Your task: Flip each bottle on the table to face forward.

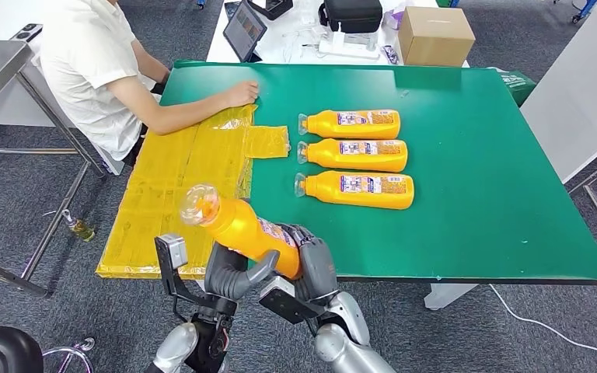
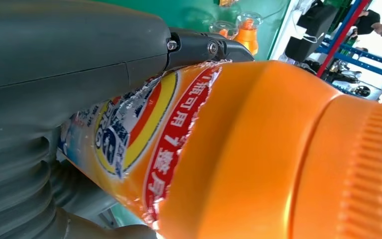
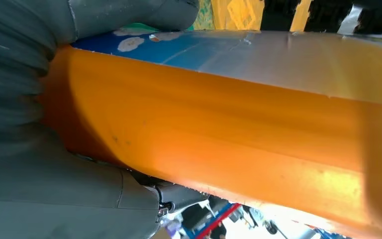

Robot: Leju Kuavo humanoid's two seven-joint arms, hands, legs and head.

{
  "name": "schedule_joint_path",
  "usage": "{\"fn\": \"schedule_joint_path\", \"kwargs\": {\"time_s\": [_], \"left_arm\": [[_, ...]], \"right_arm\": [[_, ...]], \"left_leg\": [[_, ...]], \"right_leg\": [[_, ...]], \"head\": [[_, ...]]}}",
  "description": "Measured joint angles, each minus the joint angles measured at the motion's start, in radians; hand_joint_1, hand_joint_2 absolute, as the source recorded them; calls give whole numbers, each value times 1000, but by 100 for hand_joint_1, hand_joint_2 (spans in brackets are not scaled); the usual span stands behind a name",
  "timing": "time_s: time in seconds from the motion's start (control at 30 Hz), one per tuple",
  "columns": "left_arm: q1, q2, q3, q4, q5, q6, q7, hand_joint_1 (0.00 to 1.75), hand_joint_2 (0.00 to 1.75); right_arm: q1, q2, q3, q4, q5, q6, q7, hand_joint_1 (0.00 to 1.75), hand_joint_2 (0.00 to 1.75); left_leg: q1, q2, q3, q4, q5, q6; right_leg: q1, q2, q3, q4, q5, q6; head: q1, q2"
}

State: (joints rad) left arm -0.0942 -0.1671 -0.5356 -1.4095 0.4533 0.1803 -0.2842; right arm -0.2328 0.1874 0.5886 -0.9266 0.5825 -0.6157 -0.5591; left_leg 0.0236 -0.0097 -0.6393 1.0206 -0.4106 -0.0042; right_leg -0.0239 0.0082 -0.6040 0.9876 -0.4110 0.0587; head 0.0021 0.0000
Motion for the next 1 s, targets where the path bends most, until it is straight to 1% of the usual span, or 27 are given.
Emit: {"fn": "schedule_joint_path", "kwargs": {"time_s": [0.1, 0.3, 0.33, 0.37, 0.4, 0.43, 0.47, 0.5, 0.53, 0.57, 0.67, 0.77, 0.87, 1.0], "left_arm": [[-9, 0, 0, 4, 20, 1, 10, 0, 175], [-12, 0, 0, 4, 25, 1, 11, 0, 175], [-13, 0, 1, 5, 27, 1, 11, 0, 175], [-14, 0, 2, 5, 32, 2, 11, 0, 175], [-18, 0, 3, 4, 43, 1, 6, 44, 175], [-21, 0, 4, 2, 56, -2, -3, 87, 175], [-23, -1, 5, -1, 69, -5, -15, 131, 175], [-25, -1, 5, -4, 78, -9, -28, 175, 175], [-25, -1, 6, -8, 81, -13, -38, 175, 175], [-24, -1, 7, -11, 84, -16, -45, 175, 175], [-21, 0, 17, -21, 92, -27, -56, 175, 175], [-19, 1, 23, -26, 92, -39, -66, 175, 175], [-11, 2, 28, -36, 106, -65, -73, 175, 175], [2, 8, 41, -54, 156, -107, -51, 175, 175]], "right_arm": [[-10, 5, 13, 17, 12, -23, -4, 93, 175], [-12, 6, 17, 20, 12, -26, -6, 93, 175], [-15, 8, 20, 23, 12, -27, -7, 96, 175], [-17, 9, 23, 27, 9, -28, -9, 106, 175], [-21, 13, 30, 33, -7, -26, -19, 106, 175], [-26, 17, 40, 40, -30, -21, -31, 87, 175], [-30, 19, 47, 45, -55, -12, -43, 60, 175], [-34, 21, 55, 49, -81, -1, -55, 28, 175], [-38, 22, 60, 51, -100, 14, -59, 4, 175], [-39, 22, 62, 52, -116, 38, -61, 0, 175], [-40, 22, 68, 54, -156, 123, -62, 0, 175], [-40, 22, 70, 56, -189, 173, -75, 0, 175], [-40, 22, 69, 57, -237, 244, -91, 0, 175], [-40, 20, 68, 57, -261, 294, -93, 0, 0]], "left_leg": [[0, 0, 0, 0, 0, 0], [0, 0, 0, 0, 0, 0], [0, 0, 0, 0, 0, 0], [0, 0, 0, 0, 0, 0], [0, 0, 0, 0, 0, 0], [0, 0, 0, 0, 0, 0], [0, 0, 0, 0, 0, 0], [0, 0, 0, 0, 0, 0], [0, 0, 0, 0, 0, 0], [0, 0, 0, 0, 0, 0], [0, 0, 0, 0, 0, 0], [0, 0, 0, 0, 0, 0], [0, 1, 0, 0, 0, 0], [0, 1, 0, 0, 0, 0]], "right_leg": [[0, 0, 0, 0, 0, 0], [0, 0, 0, 0, 0, 0], [0, 0, 0, 0, 0, 0], [0, 0, 0, 0, 0, 0], [0, 0, 0, 0, 0, 0], [0, 0, 0, 0, 0, 0], [0, 0, 0, 0, 0, 0], [0, 0, 0, 0, 0, 0], [0, 0, 0, 0, 0, 0], [0, 0, 0, 0, 0, 0], [0, 0, 0, 0, 0, 0], [0, 0, 0, 0, 0, 0], [0, 0, 0, 0, 0, 0], [0, 0, -1, 0, 0, 0]], "head": [[0, 0], [0, 0], [0, 0], [0, 0], [0, 0], [0, 0], [0, 0], [0, 0], [0, 0], [0, 0], [0, 0], [0, 0], [0, 0], [0, 0]]}}
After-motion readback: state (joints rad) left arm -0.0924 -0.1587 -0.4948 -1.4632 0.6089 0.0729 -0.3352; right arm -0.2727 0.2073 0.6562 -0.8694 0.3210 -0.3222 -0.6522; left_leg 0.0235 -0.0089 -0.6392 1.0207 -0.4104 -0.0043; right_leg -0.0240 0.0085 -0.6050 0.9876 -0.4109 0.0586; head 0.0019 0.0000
